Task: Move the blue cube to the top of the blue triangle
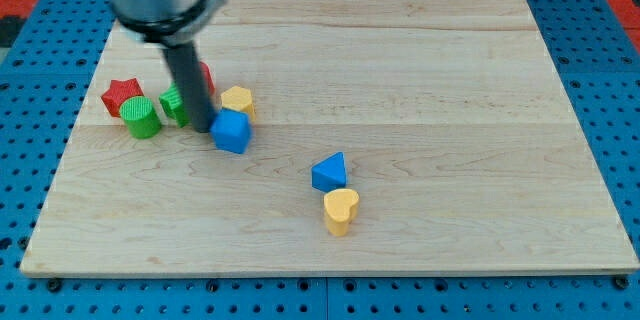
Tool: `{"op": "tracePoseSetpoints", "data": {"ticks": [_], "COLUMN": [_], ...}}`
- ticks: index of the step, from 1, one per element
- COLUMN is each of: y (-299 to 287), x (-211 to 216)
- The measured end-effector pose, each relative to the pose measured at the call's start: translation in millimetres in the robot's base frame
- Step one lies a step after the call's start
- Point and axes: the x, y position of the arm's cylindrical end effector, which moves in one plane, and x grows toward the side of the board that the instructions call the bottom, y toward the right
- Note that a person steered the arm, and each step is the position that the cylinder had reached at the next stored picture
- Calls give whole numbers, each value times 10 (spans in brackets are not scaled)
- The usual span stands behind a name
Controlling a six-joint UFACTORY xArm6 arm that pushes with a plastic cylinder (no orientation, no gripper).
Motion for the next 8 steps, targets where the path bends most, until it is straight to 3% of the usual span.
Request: {"op": "tracePoseSetpoints", "data": {"ticks": [1,2,4,8], "y": [266,-132,277,848], "x": [23,126,320,68]}}
